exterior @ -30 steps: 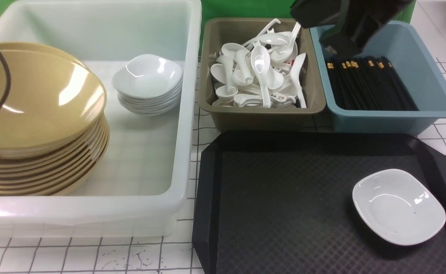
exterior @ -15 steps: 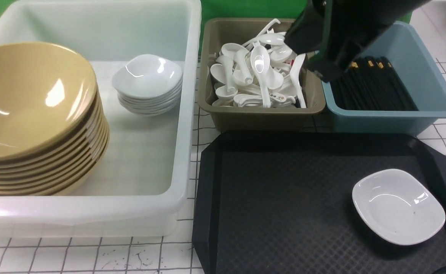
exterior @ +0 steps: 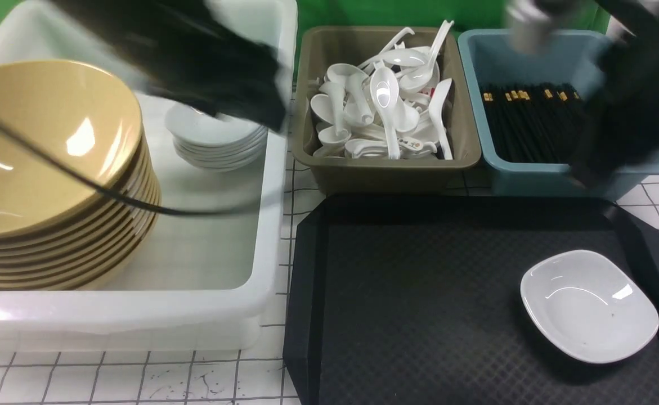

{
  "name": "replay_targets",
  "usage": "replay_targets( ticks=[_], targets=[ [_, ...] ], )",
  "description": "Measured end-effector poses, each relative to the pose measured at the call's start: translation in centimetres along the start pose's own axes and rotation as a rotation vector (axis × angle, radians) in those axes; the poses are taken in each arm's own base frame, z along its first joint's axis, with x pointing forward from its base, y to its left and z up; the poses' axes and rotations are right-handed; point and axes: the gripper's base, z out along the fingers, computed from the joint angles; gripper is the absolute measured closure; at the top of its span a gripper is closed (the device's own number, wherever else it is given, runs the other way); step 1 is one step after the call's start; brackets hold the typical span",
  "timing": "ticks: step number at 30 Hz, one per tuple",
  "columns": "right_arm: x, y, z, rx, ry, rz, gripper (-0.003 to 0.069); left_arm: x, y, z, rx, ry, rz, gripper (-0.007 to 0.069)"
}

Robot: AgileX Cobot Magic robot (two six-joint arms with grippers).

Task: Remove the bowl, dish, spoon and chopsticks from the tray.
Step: Use the left arm to grab the plate

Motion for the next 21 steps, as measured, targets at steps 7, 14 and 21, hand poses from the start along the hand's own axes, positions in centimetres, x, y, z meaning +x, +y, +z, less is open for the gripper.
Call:
replay_targets(
  ticks=[7, 14, 21],
  targets=[
    [7.1, -1.8, -2.0, 0.08, 0.017, 0.179, 0.061, -1.1, -8.7, 11.9, 0.173, 0.086, 0.127, 0.0116],
    [10.0, -1.1, -4.9, 0.115, -0.073, 0.199, 0.061, -1.3, -14.1, 20.0, 0.237, 0.132, 0.208, 0.0116],
    [10.5, -0.9, -5.7, 0.124, -0.103, 0.202, 0.061, -1.3, -16.5, 26.0, 0.287, 0.159, 0.204, 0.0116]
  ],
)
